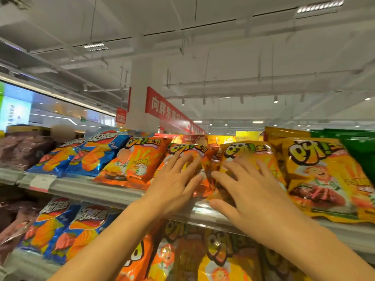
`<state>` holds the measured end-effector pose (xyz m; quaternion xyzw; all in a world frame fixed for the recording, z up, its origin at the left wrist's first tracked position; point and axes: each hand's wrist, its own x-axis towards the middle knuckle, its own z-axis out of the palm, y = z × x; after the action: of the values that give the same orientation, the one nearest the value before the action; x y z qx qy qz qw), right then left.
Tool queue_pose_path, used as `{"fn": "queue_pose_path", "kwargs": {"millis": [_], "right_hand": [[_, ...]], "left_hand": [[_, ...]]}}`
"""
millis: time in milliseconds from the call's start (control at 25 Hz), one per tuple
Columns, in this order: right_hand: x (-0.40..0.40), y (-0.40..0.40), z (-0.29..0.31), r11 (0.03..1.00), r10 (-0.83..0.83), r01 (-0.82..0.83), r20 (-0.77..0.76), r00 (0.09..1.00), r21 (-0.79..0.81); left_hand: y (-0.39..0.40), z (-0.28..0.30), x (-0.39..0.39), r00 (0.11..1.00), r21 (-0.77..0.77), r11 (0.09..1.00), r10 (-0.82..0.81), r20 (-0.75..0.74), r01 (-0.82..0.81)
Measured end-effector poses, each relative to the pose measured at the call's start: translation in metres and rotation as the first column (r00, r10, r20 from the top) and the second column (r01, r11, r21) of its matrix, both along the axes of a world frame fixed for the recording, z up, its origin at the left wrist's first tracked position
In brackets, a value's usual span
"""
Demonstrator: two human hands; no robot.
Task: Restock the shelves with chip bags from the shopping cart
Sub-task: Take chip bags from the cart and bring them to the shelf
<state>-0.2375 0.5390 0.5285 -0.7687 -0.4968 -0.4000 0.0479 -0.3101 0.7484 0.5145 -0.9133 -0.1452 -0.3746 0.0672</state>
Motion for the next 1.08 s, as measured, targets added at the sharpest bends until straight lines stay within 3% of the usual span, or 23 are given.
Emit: {"fn": "queue_pose_path", "kwargs": {"millis": [80, 200, 320, 440, 520, 600, 680, 840, 960, 1080], "right_hand": [[0.015, -0.019, -0.004, 0.995, -0.093, 0.094, -0.07, 0.993, 0.012], [0.031, -0.032, -0.015, 0.991, -0.131, 0.126, -0.229, 0.965, -0.035], [0.036, -0.028, -0.026, 0.994, -0.1, 0.085, -0.273, 0.957, -0.065], [0.038, -0.033, -0.024, 0.996, -0.043, 0.021, -0.265, 0.963, -0.087], [0.038, -0.052, -0.016, 0.997, 0.069, -0.072, -0.277, 0.958, -0.001], [0.041, -0.077, -0.014, 0.982, 0.096, -0.063, -0.188, 0.978, 0.176], [0.046, -0.101, -0.018, 0.963, -0.037, 0.064, -0.106, 0.994, 0.263], [0.063, -0.124, -0.033, 0.926, -0.325, 0.351, -0.18, 0.928, 0.138], [0.072, -0.125, -0.042, 0.926, -0.342, 0.371, -0.254, 0.905, 0.073], [0.079, -0.126, -0.05, 0.924, -0.333, 0.366, -0.247, 0.91, 0.105]], "left_hand": [[0.006, -0.009, 0.005, 0.997, -0.011, 0.999, 0.034, -0.066, -0.035], [0.006, -0.008, 0.004, 0.999, -0.036, 0.999, 0.013, -0.042, -0.015], [-0.013, -0.001, 0.009, 0.986, -0.035, 0.997, -0.063, 0.153, 0.069], [-0.06, 0.001, 0.021, 0.917, 0.035, 0.954, -0.296, 0.266, 0.298], [-0.088, -0.006, 0.031, 0.875, 0.07, 0.906, -0.422, 0.238, 0.417], [-0.107, -0.015, 0.041, 0.863, 0.089, 0.883, -0.469, 0.189, 0.46], [-0.117, -0.024, 0.049, 0.901, 0.103, 0.904, -0.423, 0.096, 0.414], [-0.121, -0.038, 0.059, 0.951, 0.182, 0.936, -0.309, 0.017, 0.3], [-0.121, -0.042, 0.059, 0.957, 0.21, 0.938, -0.289, 0.038, 0.275], [-0.12, -0.046, 0.063, 0.947, 0.291, 0.915, -0.313, 0.076, 0.279]]}}
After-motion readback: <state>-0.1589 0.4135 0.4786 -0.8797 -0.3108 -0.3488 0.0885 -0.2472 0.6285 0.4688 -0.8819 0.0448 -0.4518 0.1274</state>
